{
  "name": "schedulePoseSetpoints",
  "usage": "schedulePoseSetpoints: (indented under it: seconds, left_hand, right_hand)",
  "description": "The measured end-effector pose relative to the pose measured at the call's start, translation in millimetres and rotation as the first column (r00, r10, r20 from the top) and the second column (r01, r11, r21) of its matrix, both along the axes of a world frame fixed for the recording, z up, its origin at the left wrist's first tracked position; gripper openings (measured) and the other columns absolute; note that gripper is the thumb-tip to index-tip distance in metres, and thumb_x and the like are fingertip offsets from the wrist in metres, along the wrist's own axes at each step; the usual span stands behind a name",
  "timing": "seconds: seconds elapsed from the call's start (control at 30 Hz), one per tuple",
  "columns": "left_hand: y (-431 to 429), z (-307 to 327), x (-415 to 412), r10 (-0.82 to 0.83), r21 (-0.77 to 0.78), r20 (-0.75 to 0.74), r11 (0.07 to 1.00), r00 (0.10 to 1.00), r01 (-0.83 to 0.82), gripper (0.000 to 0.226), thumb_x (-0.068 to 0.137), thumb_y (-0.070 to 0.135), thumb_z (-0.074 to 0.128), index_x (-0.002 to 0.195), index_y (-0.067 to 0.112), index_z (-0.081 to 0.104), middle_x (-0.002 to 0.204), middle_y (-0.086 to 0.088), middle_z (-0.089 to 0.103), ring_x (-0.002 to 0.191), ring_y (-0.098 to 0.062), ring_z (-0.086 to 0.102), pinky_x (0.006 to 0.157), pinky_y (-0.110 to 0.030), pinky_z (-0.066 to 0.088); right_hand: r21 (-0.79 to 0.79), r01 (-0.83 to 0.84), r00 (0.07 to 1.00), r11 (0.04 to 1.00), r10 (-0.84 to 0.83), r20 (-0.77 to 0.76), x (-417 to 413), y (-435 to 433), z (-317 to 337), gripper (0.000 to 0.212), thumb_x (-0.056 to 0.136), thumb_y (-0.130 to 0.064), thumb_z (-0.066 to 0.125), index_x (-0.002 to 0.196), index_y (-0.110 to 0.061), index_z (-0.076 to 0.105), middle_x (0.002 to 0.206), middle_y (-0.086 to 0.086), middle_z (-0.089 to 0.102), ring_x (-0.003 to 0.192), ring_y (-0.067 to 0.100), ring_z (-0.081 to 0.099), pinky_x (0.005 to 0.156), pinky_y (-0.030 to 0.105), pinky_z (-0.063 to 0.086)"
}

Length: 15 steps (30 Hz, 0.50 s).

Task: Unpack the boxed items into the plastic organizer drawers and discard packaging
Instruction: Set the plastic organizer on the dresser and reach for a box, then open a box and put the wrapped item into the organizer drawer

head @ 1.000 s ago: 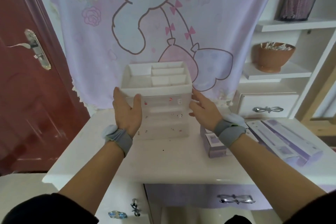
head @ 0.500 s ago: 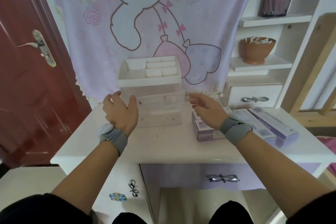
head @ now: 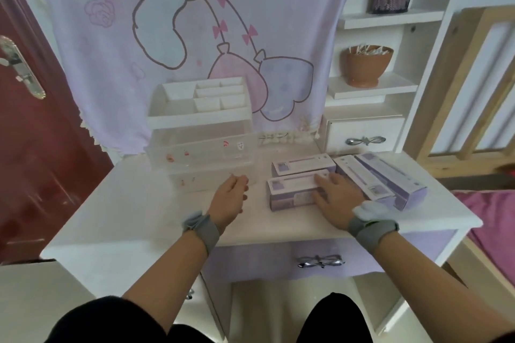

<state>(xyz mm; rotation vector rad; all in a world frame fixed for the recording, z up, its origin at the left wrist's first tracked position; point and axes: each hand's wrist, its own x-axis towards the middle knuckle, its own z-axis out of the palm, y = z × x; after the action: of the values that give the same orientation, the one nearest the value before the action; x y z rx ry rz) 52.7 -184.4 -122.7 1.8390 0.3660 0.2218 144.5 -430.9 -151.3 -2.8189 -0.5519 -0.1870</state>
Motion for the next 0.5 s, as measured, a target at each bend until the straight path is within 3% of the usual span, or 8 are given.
schedulePoseSetpoints:
  seconds: [0.07,0.17,0.23,0.3,0.4,0.5]
  left_hand:
    - [-3.9,-10.9,5.0,-0.036,-0.023,-0.046,0.999,0.998,0.035,0.03,0.1,0.042,0.04,0.117,0.022,0.055,0.121,-0.003,0.059,0.099,-0.02,0.059,0.073,-0.033,0.05]
    - [-1.1,-23.4,4.8,-0.052,0.003,-0.047,0.999,0.998,0.052,0.034,0.1,0.043,0.042,0.128,0.027,0.051,0.129,-0.001,0.057,0.114,-0.025,0.057,0.1,-0.042,0.048]
    - [3.6,-28.4,3.3,-0.023,-0.018,-0.034,1.0,0.999,0.023,0.035,0.1,0.038,0.046,0.13,0.023,0.052,0.125,-0.004,0.061,0.113,-0.028,0.06,0.101,-0.047,0.048]
    - [8.4,-32.8,1.3,0.014,-0.062,-0.01,0.998,1.0,-0.014,0.026,0.098,0.034,0.051,0.117,0.019,0.06,0.114,-0.006,0.067,0.108,-0.031,0.063,0.097,-0.049,0.05]
    - [9.7,-37.5,0.5,0.04,-0.111,0.015,0.993,0.999,-0.038,0.02,0.097,0.034,0.053,0.104,0.019,0.064,0.108,-0.006,0.07,0.105,-0.031,0.065,0.093,-0.049,0.053]
    - [8.2,-41.0,-0.4,0.069,-0.114,0.048,0.991,0.996,-0.063,0.021,0.098,0.036,0.051,0.104,0.021,0.065,0.106,-0.003,0.07,0.101,-0.027,0.066,0.091,-0.049,0.054]
  right_hand:
    - [0.151,-0.094,0.993,0.984,0.103,-0.053,-7.8,9.1,-3.4,0.051,0.095,-0.041,0.047,0.144,-0.029,0.04,0.149,0.011,0.035,0.131,0.032,0.04,0.109,0.039,0.034]
    - [0.432,-0.137,0.976,0.892,0.197,-0.097,-15.6,22.1,-3.6,0.053,0.09,-0.024,0.061,0.14,-0.023,0.046,0.143,0.005,0.042,0.115,0.021,0.053,0.101,0.03,0.043]
    - [0.588,-0.081,0.961,0.805,0.219,-0.166,-12.3,24.3,0.8,0.053,0.087,-0.017,0.063,0.138,-0.022,0.049,0.132,-0.001,0.052,0.109,0.016,0.056,0.099,0.032,0.046]
    - [0.708,0.04,0.916,0.705,0.257,-0.308,-9.1,24.4,4.6,0.045,0.091,-0.015,0.053,0.135,-0.026,0.052,0.128,-0.004,0.057,0.103,0.015,0.057,0.092,0.035,0.051]
    - [0.739,0.161,0.848,0.655,0.292,-0.443,-8.2,23.9,4.6,0.046,0.095,-0.015,0.042,0.136,-0.033,0.05,0.128,-0.01,0.054,0.087,0.012,0.054,0.068,0.026,0.05]
    - [0.751,0.148,0.824,0.643,0.34,-0.453,-6.5,20.3,1.1,0.045,0.094,-0.015,0.047,0.136,-0.032,0.049,0.129,-0.008,0.057,0.087,0.008,0.055,0.064,0.02,0.045]
